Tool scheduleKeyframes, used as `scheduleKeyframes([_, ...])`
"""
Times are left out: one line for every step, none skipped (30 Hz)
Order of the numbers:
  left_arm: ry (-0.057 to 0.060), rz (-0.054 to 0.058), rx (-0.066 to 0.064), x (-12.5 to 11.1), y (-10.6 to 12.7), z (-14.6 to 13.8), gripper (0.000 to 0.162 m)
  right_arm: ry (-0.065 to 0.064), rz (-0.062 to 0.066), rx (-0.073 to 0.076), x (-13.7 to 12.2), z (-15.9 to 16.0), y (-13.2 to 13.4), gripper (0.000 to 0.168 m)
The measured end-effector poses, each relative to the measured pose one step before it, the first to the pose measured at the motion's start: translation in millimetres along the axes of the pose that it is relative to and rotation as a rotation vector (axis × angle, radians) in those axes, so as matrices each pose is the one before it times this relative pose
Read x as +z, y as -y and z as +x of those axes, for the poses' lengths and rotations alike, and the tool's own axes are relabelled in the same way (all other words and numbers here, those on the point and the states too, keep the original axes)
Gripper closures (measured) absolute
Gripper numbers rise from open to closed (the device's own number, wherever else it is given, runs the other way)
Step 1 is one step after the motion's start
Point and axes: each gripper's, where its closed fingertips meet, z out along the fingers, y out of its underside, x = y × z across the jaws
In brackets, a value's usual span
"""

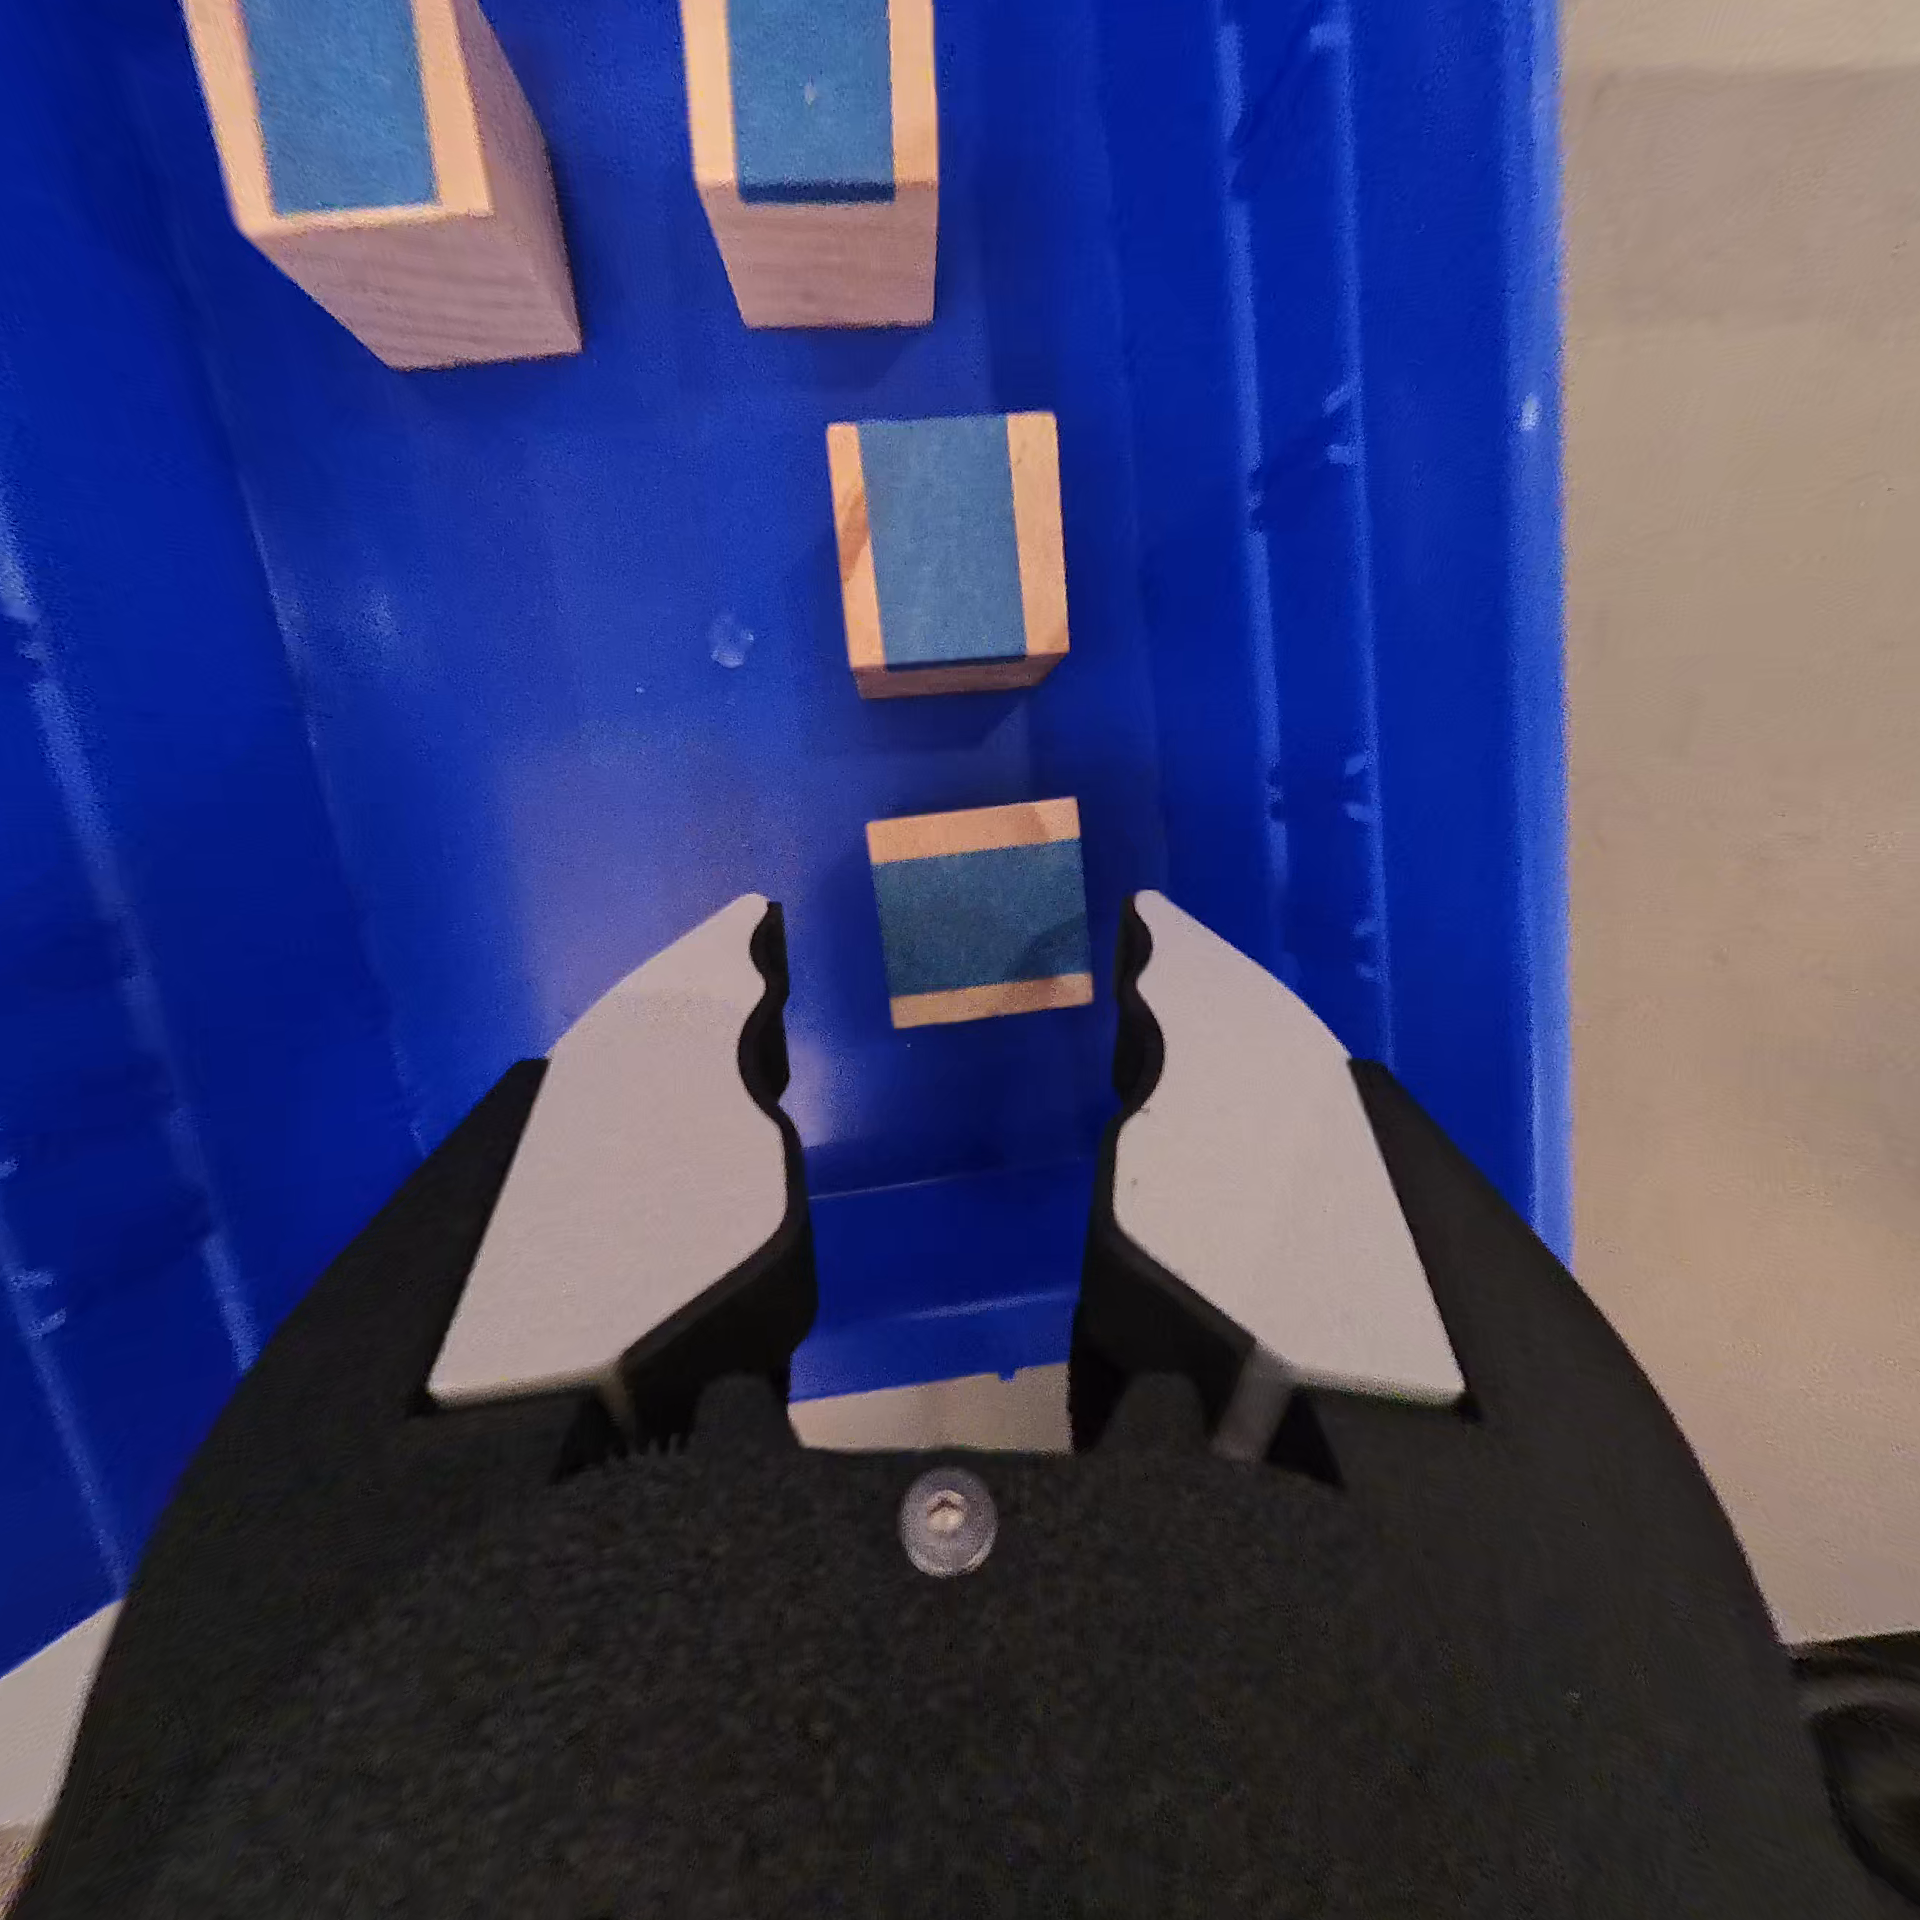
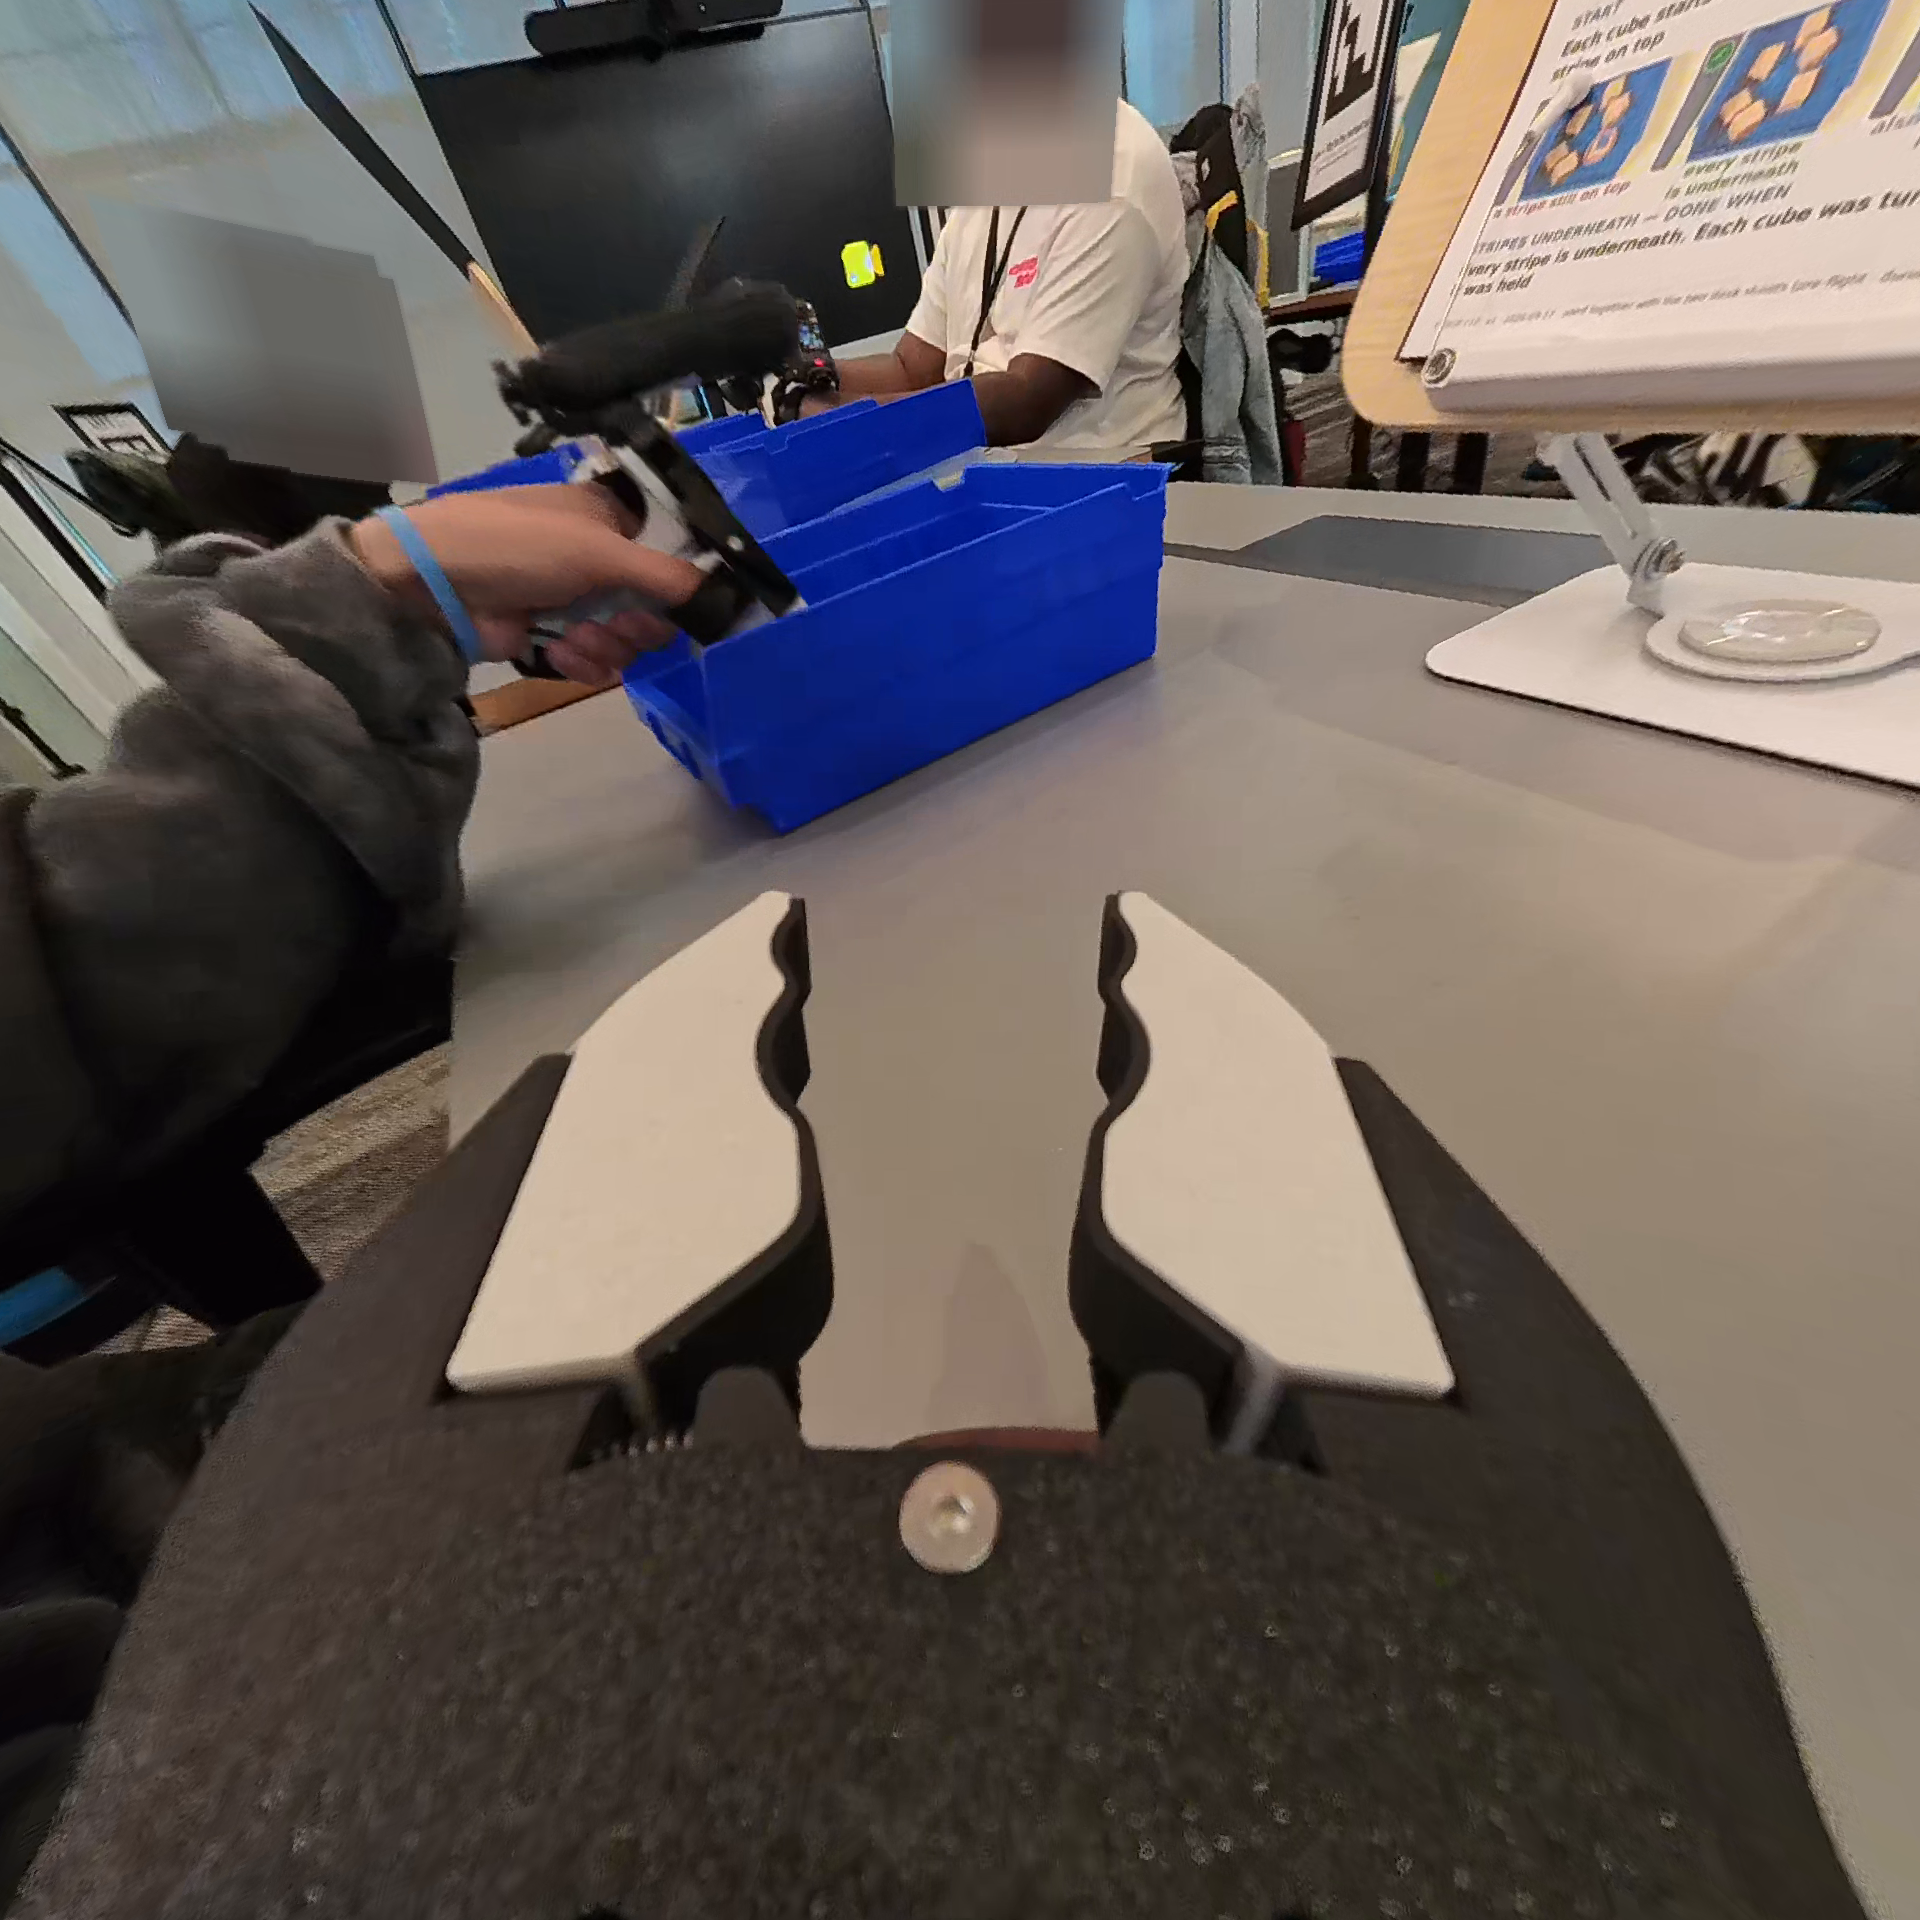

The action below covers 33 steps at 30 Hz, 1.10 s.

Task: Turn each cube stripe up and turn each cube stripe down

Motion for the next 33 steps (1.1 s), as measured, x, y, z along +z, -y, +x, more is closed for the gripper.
scheduleKeyframes([0.0092,-0.0339,0.0024,6.00,-2.25,2.58,0.099,0.0074,-0.0013,0.0136,-0.23,-0.58,-0.38,0.115])
scheduleKeyframes([0.0113,-0.0286,0.0059,5.87,-1.82,2.42,0.097,0.0037,-0.0033,0.0080,-0.18,-0.15,-0.71,0.115])
scheduleKeyframes([0.0269,-0.0254,0.0057,5.95,-2.02,-0.42,0.097,0.0023,-0.0041,0.0044,0.04,-0.21,-0.91,0.115])
scheduleKeyframes([0.0207,-0.0287,0.0030,5.81,-3.19,-0.31,0.098,0.0026,-0.0056,0.0023,0.06,-0.49,-0.88,0.115])
scheduleKeyframes([0.0038,-0.0236,0.0026,5.24,-2.97,1.35,0.107,0.0023,-0.0070,0.0004,-0.04,-0.73,-0.86,0.115])
scheduleKeyframes([0.0063,-0.0092,0.0036,3.63,-1.25,0.22,0.116,0.0009,-0.0066,-0.0039,-0.08,-0.78,-0.54,0.115])
scheduleKeyframes([-0.0019,0.0026,0.0009,0.67,-0.21,0.15,0.117,-0.0011,-0.0035,-0.0075,-0.52,-0.61,-0.08,0.115])
scheduleKeyframes([-0.0087,-0.0140,0.0020,-1.22,-2.77,-0.30,0.117,-0.0021,0.0002,-0.0088,-0.59,-0.55,0.42,0.115])
scheduleKeyframes([-0.0076,-0.0010,0.0014,-2.98,-1.43,-2.55,0.117,-0.0032,0.0009,-0.0082,-0.69,-0.11,0.48,0.115])
scheduleKeyframes([-0.0031,0.0402,-0.0197,-6.17,3.60,-5.46,0.117,-0.0044,-0.0004,-0.0053,-0.80,0.22,0.31,0.116])
scheduleKeyframes([-0.0064,0.0454,-0.0279,-8.50,4.09,-6.33,0.117,-0.0057,0.0012,-0.0028,-0.75,0.70,0.62,0.116])
scheduleKeyframes([-0.0165,0.0428,-0.0168,-9.93,3.73,-4.53,0.117,-0.0055,0.0054,-0.0021,-0.90,1.06,1.01,0.116])
scheduleKeyframes([-0.0410,0.0510,-0.0098,-11.26,4.94,-0.27,0.117,-0.0051,0.0054,-0.0012,-0.75,1.38,0.92,0.116])
scheduleKeyframes([-0.0657,0.0599,-0.0163,-12.32,6.48,3.96,0.117,-0.0050,0.0049,0.0001,-0.72,1.76,0.77,0.117])
scheduleKeyframes([-0.0794,0.0646,-0.0154,-12.53,7.44,7.28,0.117,-0.0054,0.0060,0.0017,-0.71,2.17,0.69,0.118])
scheduleKeyframes([-0.0832,0.0717,-0.0136,-11.93,8.72,9.69,0.117,-0.0067,0.0078,0.0044,-0.77,2.41,0.88,0.118])
scheduleKeyframes([-0.0924,0.0673,-0.0180,-9.79,8.84,12.77,0.118,-0.0061,0.0125,0.0047,-0.86,2.40,1.37,0.118])
scheduleKeyframes([-0.0999,0.0503,-0.0020,-6.46,7.61,16.33,0.118,-0.0056,0.0150,0.0027,-0.96,2.44,1.70,0.118])
scheduleKeyframes([-0.1061,0.0407,0.0139,-3.25,6.66,19.48,0.118,-0.0068,0.0136,-0.0003,-0.89,2.67,1.74,0.118])
scheduleKeyframes([-0.0945,0.0324,0.0009,-0.16,5.33,18.42,0.117,-0.0079,0.0145,-0.0047,-0.68,2.81,1.81,0.118])
scheduleKeyframes([-0.0808,0.0168,-0.0127,3.48,2.46,16.52,0.117,-0.0075,0.0133,-0.0058,-0.53,2.81,1.68,0.118])
scheduleKeyframes([-0.0875,0.0049,-0.0082,6.68,0.21,17.29,0.118,-0.0064,0.0107,-0.0069,-0.37,2.60,1.02,0.118])
scheduleKeyframes([-0.0942,-0.0018,-0.0057,9.50,-1.31,17.48,0.118,-0.0043,0.0069,-0.0093,0.03,2.06,0.36,0.117])
scheduleKeyframes([-0.0900,-0.0048,-0.0164,11.35,-2.46,15.15,0.118,-0.0035,0.0008,-0.0150,0.26,1.74,-0.45,0.116])
scheduleKeyframes([-0.0829,-0.0183,-0.0287,12.41,-4.77,12.11,0.118,-0.0054,-0.0001,-0.0244,0.35,1.66,-0.52,0.115])
scheduleKeyframes([-0.0840,-0.0219,-0.0362,12.84,-5.44,10.77,0.118,-0.0066,0.0023,-0.0301,0.31,1.55,0.01,0.114])
scheduleKeyframes([-0.0845,-0.0181,-0.0398,12.30,-5.10,9.62,0.118,-0.0018,0.0082,-0.0329,0.52,0.46,1.15,0.113])
scheduleKeyframes([-0.0745,-0.0183,-0.0378,11.41,-5.08,7.56,0.118,0.0040,0.0114,-0.0388,1.24,-0.44,2.19,0.112])
scheduleKeyframes([-0.0676,-0.0115,-0.0394,10.75,-4.55,6.05,0.118,0.0124,0.0081,-0.0486,2.10,-1.27,2.74,0.109])
scheduleKeyframes([-0.0580,-0.0088,-0.0400,10.19,-4.35,4.11,0.118,0.0222,0.0086,-0.0569,3.66,-2.06,3.61,0.107])
scheduleKeyframes([-0.0441,-0.0113,-0.0355,9.99,-4.92,1.99,0.118,0.0391,0.0032,-0.0593,4.86,-3.72,4.26,0.103])
scheduleKeyframes([-0.0361,-0.0133,-0.0335,9.63,-5.15,0.91,0.117,0.0416,-0.0082,-0.0557,5.08,-3.17,4.33,0.104])
scheduleKeyframes([-0.0304,-0.0090,-0.0301,8.95,-4.29,0.43,0.117,0.0351,-0.0122,-0.0268,5.51,-1.58,5.28,0.104])
